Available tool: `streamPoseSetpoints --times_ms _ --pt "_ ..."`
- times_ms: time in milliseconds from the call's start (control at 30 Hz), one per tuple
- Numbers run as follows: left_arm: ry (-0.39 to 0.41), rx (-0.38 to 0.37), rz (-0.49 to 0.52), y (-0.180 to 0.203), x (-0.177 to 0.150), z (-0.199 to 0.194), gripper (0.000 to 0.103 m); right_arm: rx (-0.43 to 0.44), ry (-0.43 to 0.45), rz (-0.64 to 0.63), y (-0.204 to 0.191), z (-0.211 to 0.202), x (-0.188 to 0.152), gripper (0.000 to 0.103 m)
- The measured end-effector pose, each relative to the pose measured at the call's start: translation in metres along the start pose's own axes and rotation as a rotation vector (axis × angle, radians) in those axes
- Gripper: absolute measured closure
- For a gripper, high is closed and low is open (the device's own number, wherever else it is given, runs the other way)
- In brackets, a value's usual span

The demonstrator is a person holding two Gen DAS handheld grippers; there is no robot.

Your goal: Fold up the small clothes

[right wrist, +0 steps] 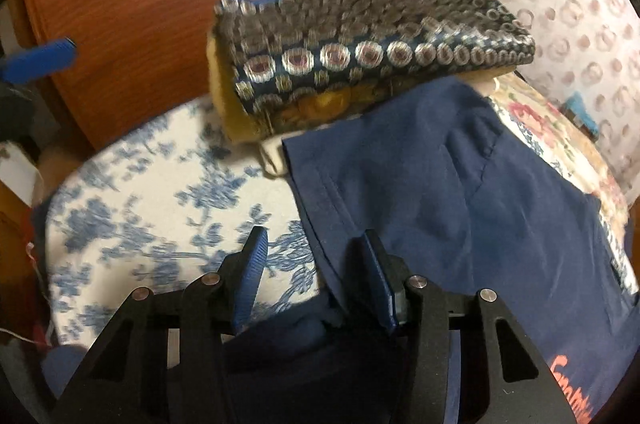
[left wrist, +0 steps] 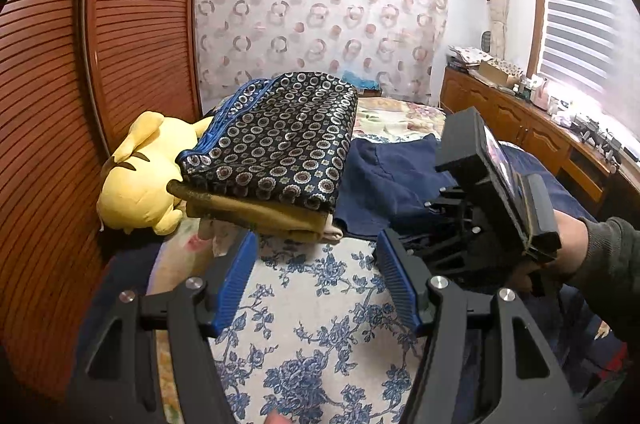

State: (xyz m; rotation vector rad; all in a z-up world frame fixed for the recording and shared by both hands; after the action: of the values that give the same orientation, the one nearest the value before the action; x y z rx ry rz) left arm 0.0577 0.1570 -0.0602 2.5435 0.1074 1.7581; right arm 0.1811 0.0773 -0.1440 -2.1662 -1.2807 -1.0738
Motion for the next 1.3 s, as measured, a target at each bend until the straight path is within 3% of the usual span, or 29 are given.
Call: streamPoseSetpoints --times_ms 133,200,233,267,433,500,633,800,1000,1067,1167,1267,1300 --pt "-0.007 0.0 -0.014 -0.002 -0.006 0.0 0.041 0.009 -0.015 0.018 0.003 0.004 0.002 0.06" --pt "-0.009 -0.003 -0.018 -0.002 -0.008 0.0 0.041 0.0 -0.016 0.017 0.007 0.004 0.003 0.076" --pt "-0.011 -0.007 -0.021 -0.002 -0.009 0.001 0.041 -0.007 -0.017 0.018 0.009 0.005 0.004 0.091" --pt "-0.013 -0.011 -0.022 -0.001 -0.01 0.002 0.041 -0.01 -0.021 0.023 0.012 0.005 0.004 0.097" --pt "-0.012 -0.028 -0.012 0.006 -0.013 0.005 0.041 -0.028 0.081 0.089 0.036 -0.022 0.017 0.102" --pt "-0.017 -0.037 -0.013 0.011 -0.014 0.007 0.041 -0.047 0.148 0.15 0.055 -0.043 0.025 0.102" --pt "-0.026 -0.063 -0.015 0.02 -0.017 0.012 0.041 -0.138 0.194 0.216 0.1 -0.069 0.027 0.102" --pt "-0.043 -0.09 -0.007 0.033 -0.021 0.02 0.041 -0.262 0.138 0.375 0.166 -0.076 0.001 0.102" --pt "-0.075 -0.122 0.012 0.051 -0.027 0.033 0.041 -0.358 0.103 0.378 0.194 -0.089 -0.026 0.1" --pt "-0.088 -0.133 0.015 0.057 -0.028 0.039 0.041 -0.386 0.104 0.368 0.196 -0.093 -0.027 0.084" --pt "-0.102 -0.15 0.031 0.068 -0.028 0.048 0.041 -0.37 0.119 0.357 0.192 -0.101 -0.028 0.078" --pt "-0.116 -0.165 0.058 0.081 -0.028 0.058 0.041 -0.343 0.157 0.351 0.187 -0.119 -0.034 0.058" --pt "-0.121 -0.171 0.066 0.085 -0.027 0.061 0.041 -0.338 0.163 0.356 0.187 -0.128 -0.04 0.057"
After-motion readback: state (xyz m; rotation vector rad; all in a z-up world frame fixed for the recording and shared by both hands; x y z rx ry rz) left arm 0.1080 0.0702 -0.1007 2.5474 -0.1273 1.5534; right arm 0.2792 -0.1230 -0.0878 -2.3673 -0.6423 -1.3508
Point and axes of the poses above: each gripper's, at about its wrist camera, not at the fingertips, and z roughly the way its jaws point, y to its right, x to its top, the point moved 6 cm from there along z, roughly the way its jaws point, and after that the axes turned 14 degrees about y, right-handed, at the moved point
